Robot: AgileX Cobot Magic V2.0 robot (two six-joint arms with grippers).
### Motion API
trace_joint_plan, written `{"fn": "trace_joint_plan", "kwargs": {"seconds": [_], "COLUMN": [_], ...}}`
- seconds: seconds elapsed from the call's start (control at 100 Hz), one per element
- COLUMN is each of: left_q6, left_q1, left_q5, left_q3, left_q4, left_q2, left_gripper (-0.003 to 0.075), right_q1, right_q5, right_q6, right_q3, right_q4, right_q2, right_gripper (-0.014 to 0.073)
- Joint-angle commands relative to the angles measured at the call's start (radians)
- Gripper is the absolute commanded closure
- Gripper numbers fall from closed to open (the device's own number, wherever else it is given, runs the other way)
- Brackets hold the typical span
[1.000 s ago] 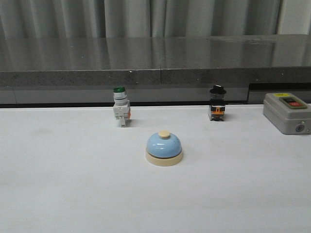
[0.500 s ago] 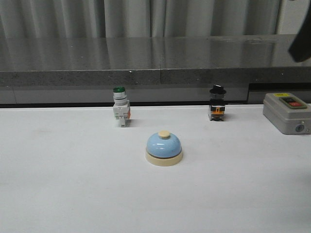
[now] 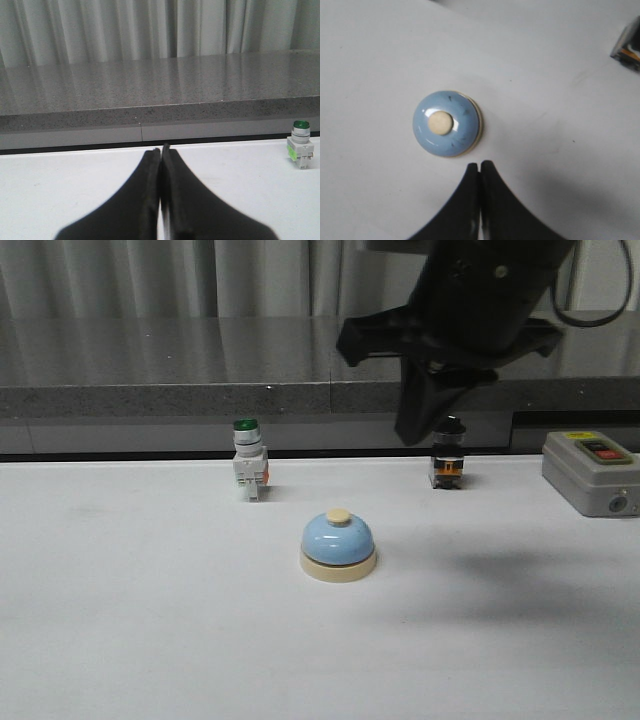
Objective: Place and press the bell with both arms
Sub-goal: 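Move the right gripper, closed, above the bell's tan button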
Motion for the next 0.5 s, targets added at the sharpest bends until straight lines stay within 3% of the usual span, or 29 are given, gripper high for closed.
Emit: {"fn": "trace_joint_plan", "kwargs": {"seconds": [0.0,0.49], "left_q6": [-0.015,-0.015], "left_q1": [0.002,0.002], "left_q5": [-0.086,-0.086], "left_q3": [0.041,0.041], "left_q4": [-0.004,-0.004], "left_q2": [-0.029,-0.029], "left_gripper": [0.0741,0.0741], "right_q1": [0.019,0.060], "right_q5": [-0.039,-0.042], "right_q6": [-0.011,-0.011], "right_q3": [-0.069,-0.165], "right_q4": [0.005,0.012], "right_q2": [0.013,0.160], "right_gripper": [0.0654,0.0654]}}
